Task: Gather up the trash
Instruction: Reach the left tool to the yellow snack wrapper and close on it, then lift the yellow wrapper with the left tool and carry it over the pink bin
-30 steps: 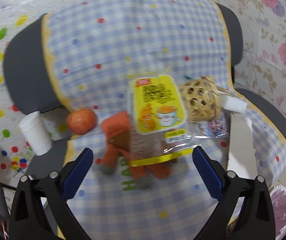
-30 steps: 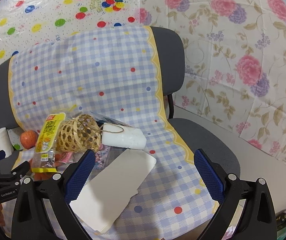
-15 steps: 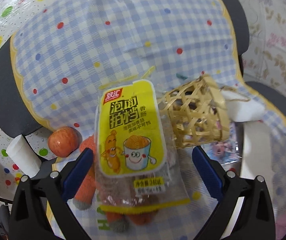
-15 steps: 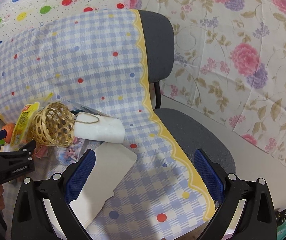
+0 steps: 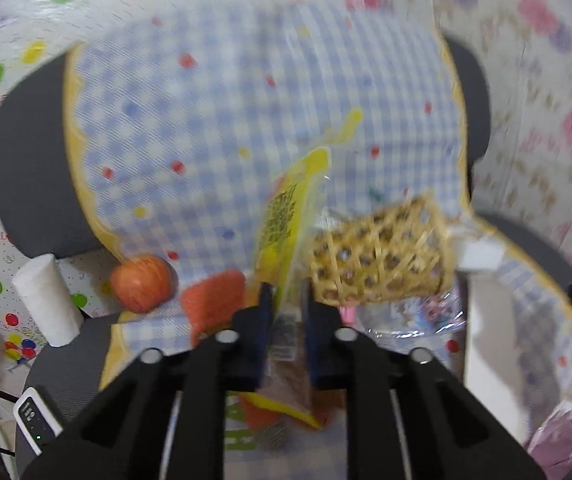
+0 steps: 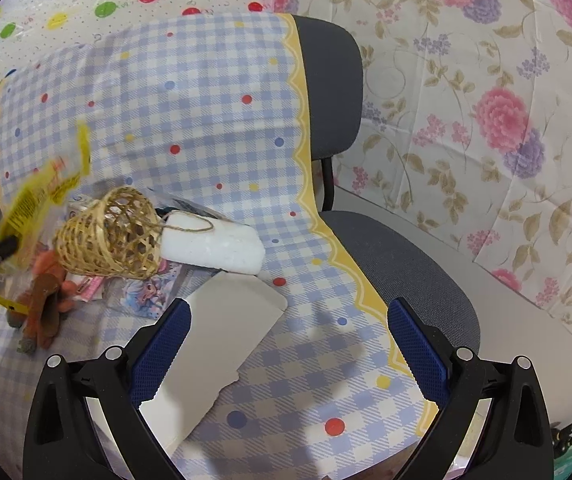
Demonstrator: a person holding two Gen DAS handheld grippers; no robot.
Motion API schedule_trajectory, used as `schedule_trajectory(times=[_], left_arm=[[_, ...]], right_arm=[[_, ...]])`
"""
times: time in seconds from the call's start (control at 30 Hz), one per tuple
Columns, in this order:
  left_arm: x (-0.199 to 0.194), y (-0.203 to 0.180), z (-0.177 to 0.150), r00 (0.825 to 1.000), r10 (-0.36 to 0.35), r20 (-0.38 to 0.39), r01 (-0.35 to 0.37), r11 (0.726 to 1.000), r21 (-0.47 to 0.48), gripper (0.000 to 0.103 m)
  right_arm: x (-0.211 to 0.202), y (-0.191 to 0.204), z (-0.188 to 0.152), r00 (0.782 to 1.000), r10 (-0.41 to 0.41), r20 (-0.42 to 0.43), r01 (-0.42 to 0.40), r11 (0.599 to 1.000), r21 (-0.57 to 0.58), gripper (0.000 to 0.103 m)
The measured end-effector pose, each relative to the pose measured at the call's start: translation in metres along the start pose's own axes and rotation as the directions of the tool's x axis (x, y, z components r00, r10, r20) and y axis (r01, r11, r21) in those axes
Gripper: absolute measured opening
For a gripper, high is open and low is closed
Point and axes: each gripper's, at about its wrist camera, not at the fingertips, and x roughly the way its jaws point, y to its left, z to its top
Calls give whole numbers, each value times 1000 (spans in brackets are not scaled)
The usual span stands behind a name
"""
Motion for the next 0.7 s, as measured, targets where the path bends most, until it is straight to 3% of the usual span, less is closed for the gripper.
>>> schedule_trajectory(times=[0.13,0.4,0.5,0.53,0.57,0.63,0.7], left_arm=[[-43,32,-4,996,-28,86,35,996,-81,9],[-70,62,-28,995,15,102,1,988,-157,9],[-76,72,-34,994,13,107,6,984,-176,9],[-76,73,-34,994,11,107,9,983,-182,9],[-77,75,-36,994,6,110,15,982,-188,9],[-79,77,-38,993,2,116,21,981,-191,9],[-75,79,-41,995,1,105,19,982,-190,9]], right_arm=[[-7,4,-1,999,36,-16,-36,999,6,97],[-26,36,-7,986,169,-1,-168,984,-63,91],[-31,45,-8,981,193,0,-193,978,-78,68],[-31,48,-9,978,210,-5,-210,975,-75,66],[-31,53,-10,967,255,-15,-255,964,-73,63],[-30,66,-13,950,310,-28,-311,947,-82,47],[-27,81,-14,930,364,-47,-367,925,-102,41]])
